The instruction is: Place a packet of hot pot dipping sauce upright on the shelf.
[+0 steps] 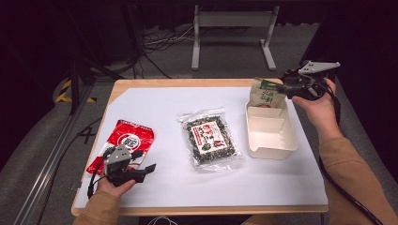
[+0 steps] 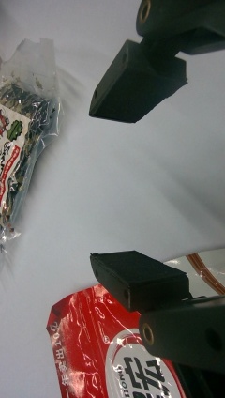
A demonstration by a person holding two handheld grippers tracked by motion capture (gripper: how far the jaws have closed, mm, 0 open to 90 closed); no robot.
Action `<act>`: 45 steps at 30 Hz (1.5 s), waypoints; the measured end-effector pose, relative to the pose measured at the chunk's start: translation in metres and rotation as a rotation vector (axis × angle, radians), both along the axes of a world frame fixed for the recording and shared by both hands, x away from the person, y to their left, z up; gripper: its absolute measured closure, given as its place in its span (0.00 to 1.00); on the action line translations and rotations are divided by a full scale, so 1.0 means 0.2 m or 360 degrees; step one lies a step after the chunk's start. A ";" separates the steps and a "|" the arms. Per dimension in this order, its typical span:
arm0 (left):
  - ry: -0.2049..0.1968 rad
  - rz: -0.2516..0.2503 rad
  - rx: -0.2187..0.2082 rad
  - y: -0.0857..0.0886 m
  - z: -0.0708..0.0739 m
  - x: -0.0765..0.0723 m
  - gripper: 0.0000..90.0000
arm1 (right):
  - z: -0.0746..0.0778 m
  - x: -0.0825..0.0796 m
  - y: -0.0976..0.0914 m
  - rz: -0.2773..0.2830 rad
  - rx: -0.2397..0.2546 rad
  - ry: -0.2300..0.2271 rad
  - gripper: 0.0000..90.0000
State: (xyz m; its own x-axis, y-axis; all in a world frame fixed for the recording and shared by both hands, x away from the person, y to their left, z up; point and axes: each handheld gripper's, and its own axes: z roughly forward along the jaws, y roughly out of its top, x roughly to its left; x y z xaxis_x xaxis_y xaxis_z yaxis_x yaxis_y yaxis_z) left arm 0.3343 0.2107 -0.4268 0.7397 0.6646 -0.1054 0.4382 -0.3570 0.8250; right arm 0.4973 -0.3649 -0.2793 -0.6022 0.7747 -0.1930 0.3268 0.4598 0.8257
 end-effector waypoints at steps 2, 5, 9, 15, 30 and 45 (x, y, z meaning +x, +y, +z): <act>-0.0004 -0.0003 0.0000 -0.01 0.00 0.00 0.29 | 0.01 -0.03 0.01 0.0013 0.0030 -0.0010 0.47; -0.0004 -0.0011 0.0002 -0.01 0.00 0.01 0.29 | 0.02 -0.11 0.02 0.0030 0.0138 -0.0058 0.46; -0.0007 -0.0020 -0.0004 -0.02 0.00 0.02 0.29 | 0.02 -0.19 0.05 0.0074 0.0219 -0.0092 0.44; -0.0010 -0.0022 0.0000 -0.03 0.00 0.02 0.29 | -0.02 -0.35 0.10 0.0166 0.0330 -0.0139 0.40; -0.0014 -0.0014 -0.0008 -0.02 0.01 0.00 0.29 | -0.17 -0.55 0.17 0.0271 0.0437 -0.0053 0.37; 0.0006 -0.0032 0.0011 -0.04 0.05 0.01 0.28 | -0.23 -0.65 0.24 0.0404 0.0349 0.0041 0.38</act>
